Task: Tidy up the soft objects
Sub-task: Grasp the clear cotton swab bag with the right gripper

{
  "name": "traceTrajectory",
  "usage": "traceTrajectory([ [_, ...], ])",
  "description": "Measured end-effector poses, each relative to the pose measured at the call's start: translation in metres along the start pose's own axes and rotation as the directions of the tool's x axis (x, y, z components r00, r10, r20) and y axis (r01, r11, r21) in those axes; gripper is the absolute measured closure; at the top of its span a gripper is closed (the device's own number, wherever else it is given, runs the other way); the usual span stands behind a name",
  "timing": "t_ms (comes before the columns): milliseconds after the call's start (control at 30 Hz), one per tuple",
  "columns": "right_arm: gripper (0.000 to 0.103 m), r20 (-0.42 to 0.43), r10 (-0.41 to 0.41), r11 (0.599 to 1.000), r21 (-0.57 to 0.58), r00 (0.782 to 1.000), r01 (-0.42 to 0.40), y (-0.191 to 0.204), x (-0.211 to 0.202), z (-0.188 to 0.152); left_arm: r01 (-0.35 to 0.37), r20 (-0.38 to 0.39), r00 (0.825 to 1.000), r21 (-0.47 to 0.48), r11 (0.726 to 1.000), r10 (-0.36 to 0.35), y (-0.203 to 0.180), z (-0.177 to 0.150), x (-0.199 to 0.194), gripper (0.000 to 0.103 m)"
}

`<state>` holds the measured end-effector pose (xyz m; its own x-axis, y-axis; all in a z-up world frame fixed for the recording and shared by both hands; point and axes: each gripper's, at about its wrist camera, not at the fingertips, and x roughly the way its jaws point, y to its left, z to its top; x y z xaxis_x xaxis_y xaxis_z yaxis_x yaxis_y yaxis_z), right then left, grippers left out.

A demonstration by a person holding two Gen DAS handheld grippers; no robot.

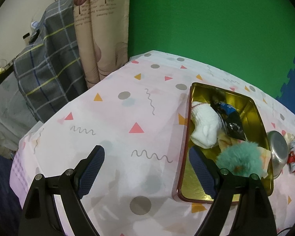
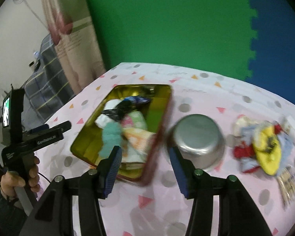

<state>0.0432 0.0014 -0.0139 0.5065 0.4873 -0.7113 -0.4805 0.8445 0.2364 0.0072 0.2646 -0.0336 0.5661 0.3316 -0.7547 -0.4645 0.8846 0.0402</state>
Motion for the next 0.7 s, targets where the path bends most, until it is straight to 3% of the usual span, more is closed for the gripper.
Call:
traceTrajectory([
  [267,0.051,0.022,-0.142,0.985,0.104,0.990,0.139,-0.085,-0.044,-0.019,0.007,0.004,1.000,0.035,0.999,-0.007,-0.010,-0.001,-0.001,0.018],
  [433,0.050,-0.028,-0.279,0.949,0.144,0.960,0.280,-0.152,-0.065,-0.039,0.013,0.006,1.000,0.058,0.998,-0.014,-0.016,-0.003,-0.002,0.018],
  [600,0.050,-0.066,-0.335,0.926,0.163,0.940,0.341,-0.200,-0.073,-0.056,0.023,0.011,1.000,0.087,0.996,-0.024,-0.023,-0.005,-0.004,0.017],
  [700,0.034,-0.081,-0.341,0.926,0.144,0.937,0.349,-0.219,-0.069,-0.059,0.049,0.016,0.999,0.097,0.994,-0.051,-0.027,-0.005,-0.008,0.017],
])
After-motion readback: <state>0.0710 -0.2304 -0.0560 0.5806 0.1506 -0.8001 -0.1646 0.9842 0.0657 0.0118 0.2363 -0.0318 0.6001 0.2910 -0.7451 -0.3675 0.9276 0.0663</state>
